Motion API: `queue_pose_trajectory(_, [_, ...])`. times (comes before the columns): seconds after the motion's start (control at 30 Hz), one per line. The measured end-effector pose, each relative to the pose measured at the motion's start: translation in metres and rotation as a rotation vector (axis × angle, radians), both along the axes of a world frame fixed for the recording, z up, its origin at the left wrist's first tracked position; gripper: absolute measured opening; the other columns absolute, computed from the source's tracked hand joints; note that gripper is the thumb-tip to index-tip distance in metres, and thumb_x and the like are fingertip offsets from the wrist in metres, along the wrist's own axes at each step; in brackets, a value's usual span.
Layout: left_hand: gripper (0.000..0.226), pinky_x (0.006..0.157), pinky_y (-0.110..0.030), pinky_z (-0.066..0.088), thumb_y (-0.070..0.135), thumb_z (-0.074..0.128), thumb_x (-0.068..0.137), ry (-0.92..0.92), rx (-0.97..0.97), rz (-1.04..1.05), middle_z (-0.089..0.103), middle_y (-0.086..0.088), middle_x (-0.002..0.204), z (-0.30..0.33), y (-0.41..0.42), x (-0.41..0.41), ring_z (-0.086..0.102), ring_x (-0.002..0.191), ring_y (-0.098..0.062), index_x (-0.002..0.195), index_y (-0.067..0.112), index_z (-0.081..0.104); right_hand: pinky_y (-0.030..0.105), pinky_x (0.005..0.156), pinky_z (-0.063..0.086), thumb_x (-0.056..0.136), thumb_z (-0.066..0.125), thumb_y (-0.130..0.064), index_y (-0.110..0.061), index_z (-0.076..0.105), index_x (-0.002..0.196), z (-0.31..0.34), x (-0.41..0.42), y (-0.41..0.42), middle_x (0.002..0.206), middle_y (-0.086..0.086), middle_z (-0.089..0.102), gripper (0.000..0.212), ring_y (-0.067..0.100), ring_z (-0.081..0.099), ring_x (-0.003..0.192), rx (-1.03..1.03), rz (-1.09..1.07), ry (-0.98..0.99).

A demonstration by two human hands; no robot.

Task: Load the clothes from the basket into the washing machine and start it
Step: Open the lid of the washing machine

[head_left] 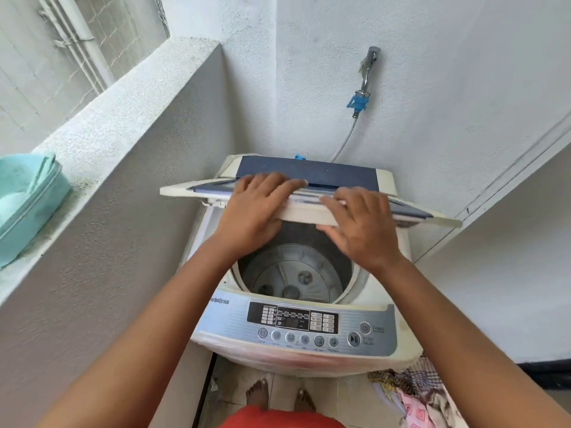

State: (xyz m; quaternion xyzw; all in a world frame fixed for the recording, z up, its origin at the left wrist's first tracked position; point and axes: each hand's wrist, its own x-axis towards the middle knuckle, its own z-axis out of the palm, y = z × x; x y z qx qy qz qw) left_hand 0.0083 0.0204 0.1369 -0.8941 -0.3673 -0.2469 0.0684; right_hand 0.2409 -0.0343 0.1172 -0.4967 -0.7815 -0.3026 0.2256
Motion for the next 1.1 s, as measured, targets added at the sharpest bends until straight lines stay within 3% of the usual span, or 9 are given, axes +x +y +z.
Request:
queue_pose_trajectory(0.1, [0.063,0.093,-0.040,0.037,0.015,0.070,0.075,-0.085,0.113,0.033,0.060,-0.002,0.127,0.013,0.017,0.004,0.053,0.115,-0.026,0.136,0.022,0.056,0.039,0.076,0.036,0.086,0.063,-0.044,-0.019,0.055,0.114,0.016,0.003,0.022,0.108,0.002,0.044,0.039,0.026,0.044,0.093,0.099,-0.058,0.017])
queue_pose_trajectory(0.23, [0.039,0.098,-0.041,0.041,0.012,0.068,0.089,-0.155,0.283,0.082,0.062,-0.001,0.134,0.012,0.045,0.013,0.058,0.122,-0.025,0.127,0.018,0.062,0.036,0.075,0.036,0.090,0.069,-0.031,-0.018,0.062,0.108,0.026,0.003,0.056,0.104,0.001,0.063,0.024,0.023,0.047,0.092,0.222,-0.113,-0.027])
queue_pose_trajectory(0.33, [0.044,0.111,-0.043,0.039,0.004,0.063,0.092,-0.146,0.308,0.093,0.054,-0.005,0.146,0.011,0.069,0.021,0.050,0.134,-0.026,0.135,0.015,0.058,0.038,0.083,0.036,0.089,0.066,-0.017,-0.015,0.060,0.115,0.024,-0.002,0.074,0.109,0.005,0.063,0.026,0.024,0.045,0.098,0.240,-0.193,0.000])
queue_pose_trajectory(0.5, [0.078,0.121,-0.044,0.023,-0.014,0.046,0.083,-0.090,0.217,0.151,0.029,-0.008,0.162,0.017,0.094,0.036,0.026,0.150,-0.026,0.154,0.015,0.033,0.048,0.106,0.029,0.079,0.056,-0.011,-0.007,0.045,0.138,0.028,-0.001,0.099,0.132,0.011,0.043,0.060,0.031,0.037,0.120,0.096,-0.286,0.037])
queue_pose_trajectory(0.7, [0.093,0.124,-0.045,0.012,-0.014,0.041,0.075,-0.057,0.104,0.243,0.012,-0.005,0.167,0.025,0.123,0.056,0.010,0.154,-0.024,0.159,0.019,0.016,0.055,0.120,0.018,0.075,0.058,-0.017,-0.003,0.023,0.152,0.043,-0.001,0.120,0.149,0.016,0.037,0.086,0.037,0.029,0.140,-0.169,-0.372,0.001])
queue_pose_trajectory(0.93, [0.093,0.125,-0.043,0.006,-0.014,0.041,0.082,0.005,0.021,0.301,-0.003,-0.004,0.168,0.037,0.150,0.071,-0.001,0.155,-0.023,0.160,0.020,0.003,0.052,0.123,0.005,0.080,0.062,-0.023,-0.004,0.006,0.156,0.059,-0.001,0.146,0.161,0.014,0.017,0.097,0.036,0.012,0.150,-0.349,-0.444,0.023])
queue_pose_trajectory(1.1, [0.090,0.124,-0.044,0.002,-0.008,0.041,0.083,0.011,-0.048,0.334,-0.006,-0.005,0.167,0.044,0.158,0.082,-0.002,0.154,-0.024,0.160,0.019,0.001,0.047,0.123,0.002,0.084,0.058,-0.019,-0.007,0.001,0.157,0.065,-0.004,0.155,0.165,0.010,0.004,0.094,0.032,-0.001,0.152,-0.403,-0.432,0.142])
